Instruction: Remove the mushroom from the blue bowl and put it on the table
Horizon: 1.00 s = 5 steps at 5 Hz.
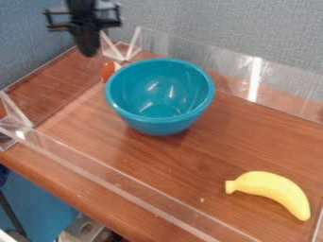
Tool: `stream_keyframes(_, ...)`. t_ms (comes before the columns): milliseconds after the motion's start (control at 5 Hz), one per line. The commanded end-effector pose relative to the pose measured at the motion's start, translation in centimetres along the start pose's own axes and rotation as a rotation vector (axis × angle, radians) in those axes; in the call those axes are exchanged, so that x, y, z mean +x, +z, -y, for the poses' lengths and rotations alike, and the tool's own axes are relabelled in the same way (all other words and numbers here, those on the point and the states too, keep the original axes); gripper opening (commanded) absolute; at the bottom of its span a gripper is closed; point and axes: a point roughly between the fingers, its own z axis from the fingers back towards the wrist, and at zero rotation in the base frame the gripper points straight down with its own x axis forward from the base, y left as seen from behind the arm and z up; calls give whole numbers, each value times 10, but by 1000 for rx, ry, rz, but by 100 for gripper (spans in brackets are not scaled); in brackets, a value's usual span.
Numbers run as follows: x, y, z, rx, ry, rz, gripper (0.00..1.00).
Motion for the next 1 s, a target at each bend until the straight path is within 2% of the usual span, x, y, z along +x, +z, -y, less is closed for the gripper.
stream_keyframes(0, 4, 26, -22, 18, 45, 94, 0)
stream_keyframes(400, -3, -3, -31, 84, 144, 95, 0)
stream_keyframes(800, -2, -33, -31, 139, 239, 79, 0)
